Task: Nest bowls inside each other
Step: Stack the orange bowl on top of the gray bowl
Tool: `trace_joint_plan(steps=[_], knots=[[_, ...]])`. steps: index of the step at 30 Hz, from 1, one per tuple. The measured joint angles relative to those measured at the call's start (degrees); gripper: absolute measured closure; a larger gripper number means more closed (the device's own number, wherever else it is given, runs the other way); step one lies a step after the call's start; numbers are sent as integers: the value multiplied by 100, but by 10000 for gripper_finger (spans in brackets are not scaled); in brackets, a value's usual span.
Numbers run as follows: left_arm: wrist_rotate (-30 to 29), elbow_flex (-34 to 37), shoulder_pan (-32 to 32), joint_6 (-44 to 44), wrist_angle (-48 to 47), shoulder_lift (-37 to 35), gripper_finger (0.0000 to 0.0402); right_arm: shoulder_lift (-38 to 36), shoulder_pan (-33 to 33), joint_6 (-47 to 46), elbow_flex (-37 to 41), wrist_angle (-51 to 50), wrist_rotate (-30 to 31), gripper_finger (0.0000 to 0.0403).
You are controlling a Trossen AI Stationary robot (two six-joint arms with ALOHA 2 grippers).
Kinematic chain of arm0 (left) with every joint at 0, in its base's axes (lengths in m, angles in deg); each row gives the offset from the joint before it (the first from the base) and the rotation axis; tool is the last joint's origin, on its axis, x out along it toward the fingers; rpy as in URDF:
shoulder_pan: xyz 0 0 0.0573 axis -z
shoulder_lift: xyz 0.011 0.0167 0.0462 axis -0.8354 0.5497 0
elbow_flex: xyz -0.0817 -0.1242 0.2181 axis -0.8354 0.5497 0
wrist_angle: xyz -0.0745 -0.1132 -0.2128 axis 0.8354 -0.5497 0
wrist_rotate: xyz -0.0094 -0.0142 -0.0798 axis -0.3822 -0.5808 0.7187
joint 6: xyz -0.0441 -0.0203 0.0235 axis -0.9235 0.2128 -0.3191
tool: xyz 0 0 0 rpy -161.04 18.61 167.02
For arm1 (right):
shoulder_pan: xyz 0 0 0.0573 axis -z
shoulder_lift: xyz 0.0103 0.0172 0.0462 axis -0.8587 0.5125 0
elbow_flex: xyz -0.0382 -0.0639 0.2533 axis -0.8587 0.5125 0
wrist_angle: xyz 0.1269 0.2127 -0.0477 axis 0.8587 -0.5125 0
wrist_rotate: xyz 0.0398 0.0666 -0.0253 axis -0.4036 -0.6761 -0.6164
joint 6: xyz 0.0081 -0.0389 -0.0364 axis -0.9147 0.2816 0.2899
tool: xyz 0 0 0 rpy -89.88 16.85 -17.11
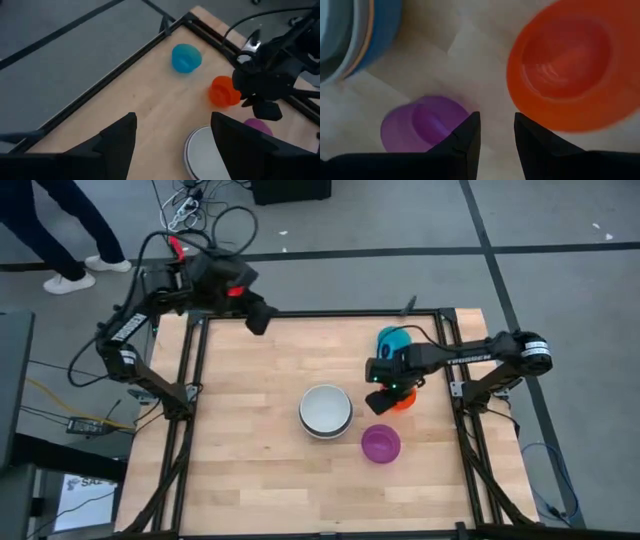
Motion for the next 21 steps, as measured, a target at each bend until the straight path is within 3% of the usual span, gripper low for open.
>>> trace_joint_plan(steps=[21], knots=[[-336,11,-8,-3,35,36,137,-2,53,-35,1552,1733,120,299]])
